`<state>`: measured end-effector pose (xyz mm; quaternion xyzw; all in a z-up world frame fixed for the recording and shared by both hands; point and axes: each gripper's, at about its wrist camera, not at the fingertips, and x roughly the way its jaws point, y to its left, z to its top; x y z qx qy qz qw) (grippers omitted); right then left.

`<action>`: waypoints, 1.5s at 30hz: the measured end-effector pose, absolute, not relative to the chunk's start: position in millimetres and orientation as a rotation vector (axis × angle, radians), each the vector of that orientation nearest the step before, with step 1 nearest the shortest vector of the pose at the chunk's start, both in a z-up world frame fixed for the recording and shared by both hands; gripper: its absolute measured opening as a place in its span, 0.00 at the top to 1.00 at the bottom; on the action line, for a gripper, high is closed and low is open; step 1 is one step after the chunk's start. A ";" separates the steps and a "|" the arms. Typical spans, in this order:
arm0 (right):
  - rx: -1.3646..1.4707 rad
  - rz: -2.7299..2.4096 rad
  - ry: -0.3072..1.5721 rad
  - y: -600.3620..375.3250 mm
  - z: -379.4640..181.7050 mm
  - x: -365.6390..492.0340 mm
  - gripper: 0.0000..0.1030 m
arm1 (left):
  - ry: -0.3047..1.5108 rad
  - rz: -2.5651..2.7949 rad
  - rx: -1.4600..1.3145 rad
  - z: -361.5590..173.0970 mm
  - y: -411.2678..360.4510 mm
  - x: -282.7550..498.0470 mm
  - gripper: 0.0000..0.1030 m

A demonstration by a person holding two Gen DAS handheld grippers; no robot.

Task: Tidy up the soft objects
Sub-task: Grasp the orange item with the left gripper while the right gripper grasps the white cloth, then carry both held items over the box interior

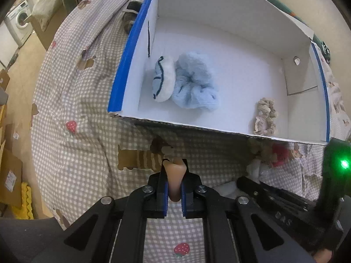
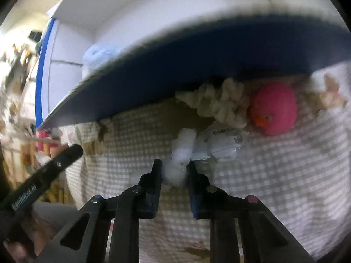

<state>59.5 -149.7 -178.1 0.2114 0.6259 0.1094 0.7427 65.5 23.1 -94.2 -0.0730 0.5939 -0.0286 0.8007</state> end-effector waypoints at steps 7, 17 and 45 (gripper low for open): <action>0.413 0.305 1.270 -157.0 -128.4 38.9 0.77 | 1.267 -0.060 -0.145 -95.1 15.9 67.1 0.92; 0.400 0.337 1.167 -196.6 -84.2 26.0 0.77 | 1.268 -0.050 -0.110 -99.5 5.9 64.7 0.92; 0.370 0.261 0.924 -228.1 -54.3 -5.4 0.77 | 1.057 0.045 -0.084 -33.1 13.6 7.8 0.92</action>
